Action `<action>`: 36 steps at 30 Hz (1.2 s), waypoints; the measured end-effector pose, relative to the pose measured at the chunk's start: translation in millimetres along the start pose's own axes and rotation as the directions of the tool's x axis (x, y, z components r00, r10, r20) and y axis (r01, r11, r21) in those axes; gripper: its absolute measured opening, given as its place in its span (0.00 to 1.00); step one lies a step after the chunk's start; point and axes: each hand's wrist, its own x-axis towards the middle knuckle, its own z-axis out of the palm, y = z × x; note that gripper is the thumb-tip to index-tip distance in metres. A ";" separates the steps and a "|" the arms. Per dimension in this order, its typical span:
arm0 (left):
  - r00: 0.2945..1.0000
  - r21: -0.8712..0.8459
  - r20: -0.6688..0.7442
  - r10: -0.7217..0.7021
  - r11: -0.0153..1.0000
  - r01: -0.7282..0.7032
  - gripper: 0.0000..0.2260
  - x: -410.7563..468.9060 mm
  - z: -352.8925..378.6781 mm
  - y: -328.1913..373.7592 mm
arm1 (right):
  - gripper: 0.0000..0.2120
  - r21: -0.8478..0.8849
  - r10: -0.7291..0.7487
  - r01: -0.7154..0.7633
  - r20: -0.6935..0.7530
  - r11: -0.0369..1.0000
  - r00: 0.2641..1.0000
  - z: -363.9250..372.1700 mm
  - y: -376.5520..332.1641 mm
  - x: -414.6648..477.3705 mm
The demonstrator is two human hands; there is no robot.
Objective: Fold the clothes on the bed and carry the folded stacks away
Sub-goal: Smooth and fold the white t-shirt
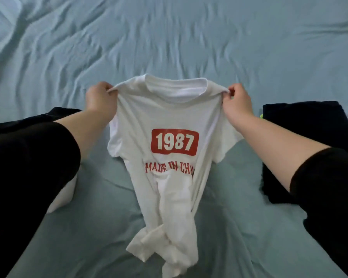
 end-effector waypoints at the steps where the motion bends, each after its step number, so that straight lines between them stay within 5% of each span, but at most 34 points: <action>1: 1.000 0.003 -0.019 0.010 1.000 -0.009 0.13 9.2 -4.2 7.4 | 0.08 0.004 -0.015 0.015 -0.007 1.000 1.000 -0.9 -13.0 12.0; 7: 0.963 0.068 0.259 0.080 0.993 -0.101 0.28 1.9 18.9 -0.6 | 0.19 -0.030 -0.055 0.063 0.231 0.998 0.971 21.1 -13.6 17.4; 10: 0.956 0.004 0.261 -0.137 0.990 0.140 0.31 -56.7 48.5 -40.1 | 0.12 -0.144 0.116 -0.078 0.278 0.987 0.953 39.8 39.6 -34.3; 12: 0.869 -0.082 0.280 -0.409 0.891 0.446 0.28 -118.2 67.5 -66.3 | 0.05 -0.215 0.355 -0.295 0.351 0.931 0.866 46.4 78.6 -89.0; 13: 0.805 -0.134 0.325 -0.496 0.818 0.559 0.25 -150.4 76.1 -76.0 | 0.09 -0.215 0.474 -0.422 0.402 0.881 0.784 49.4 95.8 -119.4; 15: 0.728 -0.181 0.422 -0.541 0.736 0.652 0.22 -207.3 91.0 -87.4 | 0.12 -0.095 0.597 -0.651 0.515 0.753 0.615 54.2 122.3 -174.4; 18: 0.653 -0.172 0.547 -0.524 0.693 0.700 0.21 -263.1 107.2 -92.1 | 0.06 0.149 0.609 -0.827 0.609 0.542 0.508 55.4 134.7 -218.1; 20: 0.603 -0.226 0.595 -0.531 0.609 0.760 0.19 -285.8 111.4 -92.6 | 0.04 0.198 0.621 -0.845 0.599 0.497 0.506 52.9 135.8 -227.0; 24: 0.485 -0.269 0.660 -0.574 0.423 0.865 0.14 -302.3 102.7 -100.3 | 0.10 -0.010 0.610 -0.764 0.609 0.645 0.507 58.0 135.8 -249.9; 27: 0.450 -0.186 0.677 -0.583 0.456 0.870 0.13 -308.6 93.1 -119.1 | 0.16 -0.178 0.596 -0.640 0.606 0.748 0.527 70.8 131.7 -267.8; 30: 0.435 -0.130 0.733 -0.522 0.520 0.844 0.13 -321.5 82.9 -135.3 | 0.17 -0.257 0.519 -0.462 0.573 0.849 0.635 80.6 126.3 -277.9; 33: 0.511 -0.198 0.692 -0.509 0.547 0.813 0.12 -335.1 78.1 -150.1 | 0.18 -0.101 0.445 -0.486 0.594 0.868 0.671 83.1 121.0 -292.9; 36: 0.549 -0.353 0.657 -0.518 0.432 0.830 0.07 -342.2 68.6 -159.8 | 0.13 0.204 0.542 -0.717 0.527 0.667 0.654 72.3 117.5 -307.7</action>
